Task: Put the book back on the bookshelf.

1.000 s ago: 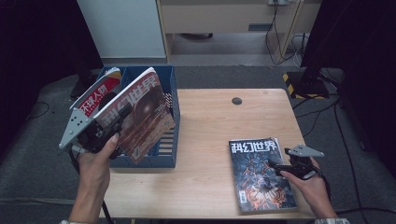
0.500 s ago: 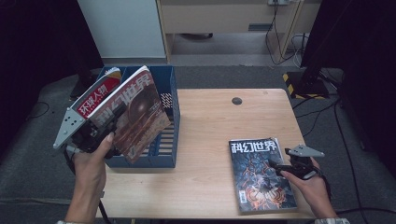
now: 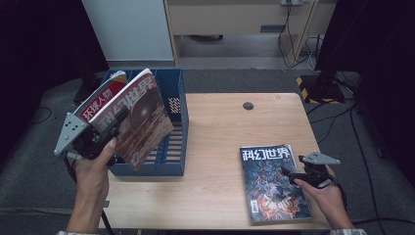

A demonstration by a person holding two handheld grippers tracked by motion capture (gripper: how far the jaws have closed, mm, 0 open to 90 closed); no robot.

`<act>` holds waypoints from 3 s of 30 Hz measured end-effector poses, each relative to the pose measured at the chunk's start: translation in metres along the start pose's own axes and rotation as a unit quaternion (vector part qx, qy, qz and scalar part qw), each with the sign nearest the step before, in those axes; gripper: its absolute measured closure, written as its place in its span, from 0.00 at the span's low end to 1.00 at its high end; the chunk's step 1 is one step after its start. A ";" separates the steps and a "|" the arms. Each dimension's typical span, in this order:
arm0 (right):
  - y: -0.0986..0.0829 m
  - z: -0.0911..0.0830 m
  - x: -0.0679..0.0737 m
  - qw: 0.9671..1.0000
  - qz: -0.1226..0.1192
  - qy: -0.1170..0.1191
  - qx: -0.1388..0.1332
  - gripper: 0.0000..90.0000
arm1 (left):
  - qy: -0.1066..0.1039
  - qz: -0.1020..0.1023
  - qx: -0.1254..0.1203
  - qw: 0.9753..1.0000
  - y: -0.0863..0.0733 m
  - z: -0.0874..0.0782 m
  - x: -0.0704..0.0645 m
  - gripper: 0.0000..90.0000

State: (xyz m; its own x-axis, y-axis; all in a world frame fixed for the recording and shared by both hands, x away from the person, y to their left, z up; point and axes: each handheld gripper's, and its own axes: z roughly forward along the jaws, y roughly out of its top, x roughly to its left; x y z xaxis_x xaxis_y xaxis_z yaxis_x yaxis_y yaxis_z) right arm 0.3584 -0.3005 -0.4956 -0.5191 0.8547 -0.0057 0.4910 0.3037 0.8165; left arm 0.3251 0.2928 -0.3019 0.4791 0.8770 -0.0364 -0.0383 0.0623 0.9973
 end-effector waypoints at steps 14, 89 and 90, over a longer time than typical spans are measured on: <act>-0.001 0.001 0.000 1.000 0.003 -0.003 0.002 0.17 | 0.014 -0.001 -0.001 1.000 0.003 -0.002 0.006 0.93; -0.003 -0.003 -0.008 1.000 0.015 -0.004 -0.002 0.17 | 0.121 -0.019 0.030 0.992 -0.044 0.071 0.048 0.93; -0.003 -0.003 -0.008 1.000 0.014 -0.004 -0.001 0.17 | 0.123 -0.020 0.032 0.992 -0.046 0.072 0.048 0.93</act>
State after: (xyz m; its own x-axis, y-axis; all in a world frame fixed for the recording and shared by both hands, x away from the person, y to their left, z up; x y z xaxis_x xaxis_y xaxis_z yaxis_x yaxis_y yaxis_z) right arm 0.3593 -0.3095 -0.4965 -0.4993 0.8663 0.0131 0.5041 0.2782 0.8176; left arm 0.4127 0.2982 -0.3449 0.2507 0.9646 -0.0819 0.0359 0.0753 0.9965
